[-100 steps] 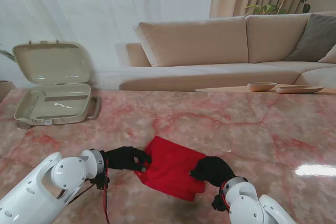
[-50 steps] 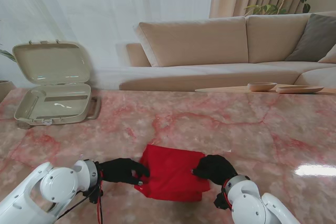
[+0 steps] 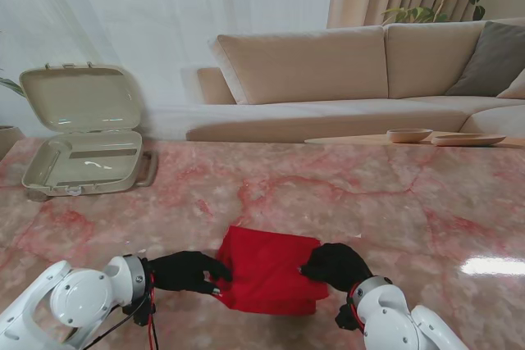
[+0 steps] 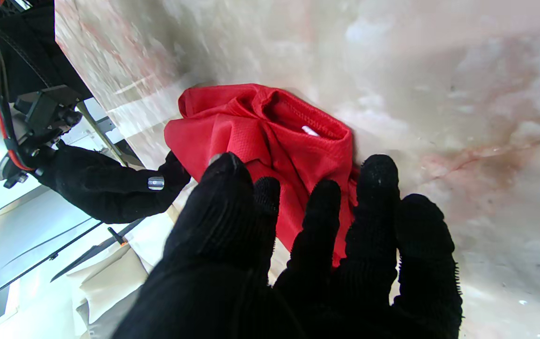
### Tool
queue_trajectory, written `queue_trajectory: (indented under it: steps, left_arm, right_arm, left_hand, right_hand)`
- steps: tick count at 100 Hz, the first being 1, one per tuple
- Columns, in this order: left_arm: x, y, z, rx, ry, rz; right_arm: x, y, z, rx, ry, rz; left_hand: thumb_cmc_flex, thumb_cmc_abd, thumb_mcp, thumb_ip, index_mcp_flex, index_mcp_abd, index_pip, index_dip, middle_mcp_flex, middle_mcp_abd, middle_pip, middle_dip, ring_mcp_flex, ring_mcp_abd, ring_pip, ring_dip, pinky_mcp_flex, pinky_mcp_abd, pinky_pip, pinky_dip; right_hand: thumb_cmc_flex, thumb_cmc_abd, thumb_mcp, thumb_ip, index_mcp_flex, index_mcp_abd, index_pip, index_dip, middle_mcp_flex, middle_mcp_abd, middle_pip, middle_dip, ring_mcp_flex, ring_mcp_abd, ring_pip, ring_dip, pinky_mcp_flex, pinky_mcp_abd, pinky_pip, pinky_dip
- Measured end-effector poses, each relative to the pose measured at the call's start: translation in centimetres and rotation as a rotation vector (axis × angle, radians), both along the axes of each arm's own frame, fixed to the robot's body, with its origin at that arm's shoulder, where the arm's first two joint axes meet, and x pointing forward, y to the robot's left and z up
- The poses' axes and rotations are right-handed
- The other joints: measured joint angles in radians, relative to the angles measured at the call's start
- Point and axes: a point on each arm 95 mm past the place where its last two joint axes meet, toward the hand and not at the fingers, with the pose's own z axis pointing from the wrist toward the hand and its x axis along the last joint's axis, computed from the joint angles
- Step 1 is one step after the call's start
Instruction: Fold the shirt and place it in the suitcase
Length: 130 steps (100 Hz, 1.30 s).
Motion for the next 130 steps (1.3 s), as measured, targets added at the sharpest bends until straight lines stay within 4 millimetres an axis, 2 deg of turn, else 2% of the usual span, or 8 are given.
queue_trajectory:
  steps: [30, 41, 48, 65, 93, 103, 110, 130]
  left_arm:
    - [0.2, 1.7, 2.3, 0.034, -0.086, 0.048]
    - [0.8, 2.5, 3.1, 0.054, -0.143, 0.095]
    - [1.3, 2.8, 3.6, 0.048, -0.185, 0.136]
    - [2.8, 3.4, 4.4, 0.03, -0.283, 0.247]
    - [4.9, 4.9, 4.9, 0.098, -0.387, 0.322]
    - [5.6, 5.7, 4.9, 0.111, -0.41, 0.353]
    - [6.1, 6.4, 4.9, 0.146, -0.453, 0.371]
    - [7.1, 8.5, 5.2, 0.193, -0.51, 0.44]
  right_arm:
    - [0.3, -0.2, 0.5, -0.003, -0.027, -0.014]
    - [0.4, -0.3, 1.0, -0.003, -0.049, -0.025]
    - [0.5, -0.3, 1.3, -0.004, -0.067, -0.033]
    - [0.5, -0.4, 2.0, -0.005, -0.104, -0.054]
    - [0.6, -0.7, 3.2, -0.012, -0.186, -0.102]
    - [0.7, -0.6, 3.4, -0.006, -0.201, -0.107]
    - [0.8, -0.4, 3.4, -0.004, -0.208, -0.102]
    - [1.6, 0.0, 3.4, 0.008, -0.241, -0.099]
  left_hand:
    - [0.0, 0.0, 0.0, 0.0, 0.002, 0.0, 0.0, 0.0, 0.007, 0.0, 0.0, 0.0, 0.0, 0.0, 0.0, -0.006, -0.008, 0.0, -0.01, -0.01]
    - [-0.024, 0.04, -0.006, -0.002, 0.001, 0.001, -0.034, -0.005, 0.007, 0.001, -0.001, 0.0, -0.006, 0.0, -0.002, -0.008, -0.011, 0.003, -0.024, -0.012]
    - [-0.063, 0.04, -0.015, 0.001, 0.001, 0.001, -0.046, -0.016, 0.007, 0.001, -0.02, 0.0, -0.017, 0.001, -0.016, -0.019, -0.021, 0.011, -0.047, -0.022]
    - [-0.064, 0.04, -0.01, 0.001, 0.0, 0.001, -0.057, -0.036, -0.003, 0.001, -0.04, -0.008, -0.044, 0.002, -0.069, -0.059, -0.036, 0.024, -0.11, -0.061]
    - [-0.076, 0.041, -0.015, 0.0, -0.025, 0.006, -0.082, -0.049, -0.049, -0.001, -0.099, -0.07, -0.092, 0.004, -0.225, -0.215, -0.073, 0.03, -0.284, -0.256]
    - [-0.076, 0.041, -0.015, 0.0, -0.067, 0.029, -0.097, -0.051, -0.064, -0.002, -0.117, -0.084, -0.116, 0.004, -0.256, -0.261, -0.083, -0.005, -0.31, -0.32]
    - [-0.075, 0.04, -0.015, 0.0, -0.087, 0.048, -0.109, -0.062, -0.087, -0.003, -0.121, -0.096, -0.139, 0.004, -0.268, -0.297, -0.096, -0.027, -0.325, -0.397]
    - [-0.075, 0.029, -0.013, 0.0, -0.088, 0.063, -0.12, -0.072, -0.128, -0.005, -0.118, -0.109, -0.164, 0.004, -0.293, -0.34, -0.115, -0.051, -0.353, -0.448]
  right_hand:
    - [0.0, 0.006, 0.0, 0.0, 0.0, 0.0, -0.002, 0.0, -0.001, 0.0, 0.0, 0.0, 0.0, 0.0, 0.0, 0.0, 0.0, 0.0, 0.0, 0.0]
    - [0.0, 0.007, 0.0, 0.0, 0.0, 0.0, -0.014, 0.0, -0.003, 0.0, 0.0, 0.0, 0.0, 0.0, 0.0, 0.0, 0.0, 0.0, 0.0, 0.0]
    - [0.0, 0.007, -0.006, 0.0, 0.0, 0.0, -0.017, 0.0, -0.013, 0.0, 0.0, 0.0, -0.001, 0.0, 0.0, 0.0, 0.0, 0.0, 0.0, 0.0]
    - [0.0, 0.007, -0.006, 0.0, 0.0, 0.0, -0.026, 0.0, -0.013, 0.0, 0.0, 0.0, -0.002, 0.0, 0.0, 0.0, 0.0, 0.0, 0.0, 0.0]
    - [0.0, 0.007, -0.006, 0.0, -0.023, 0.001, -0.064, 0.004, -0.023, 0.0, -0.01, 0.0, -0.003, 0.0, 0.0, 0.0, -0.003, 0.0, -0.01, 0.0]
    - [-0.001, -0.021, 0.013, 0.0, -0.049, 0.003, -0.107, 0.024, -0.053, 0.0, -0.021, 0.0, -0.006, 0.0, 0.0, 0.0, -0.004, -0.003, -0.011, 0.0]
    - [-0.002, -0.04, 0.034, 0.0, -0.05, 0.003, -0.131, 0.045, -0.072, 0.0, -0.02, 0.0, -0.028, 0.0, 0.005, 0.0, -0.009, -0.017, -0.022, 0.0]
    - [-0.003, -0.053, 0.048, 0.0, -0.087, 0.013, -0.171, 0.057, -0.114, 0.0, -0.024, -0.007, -0.057, -0.011, -0.006, 0.0, -0.029, -0.042, -0.036, 0.0]
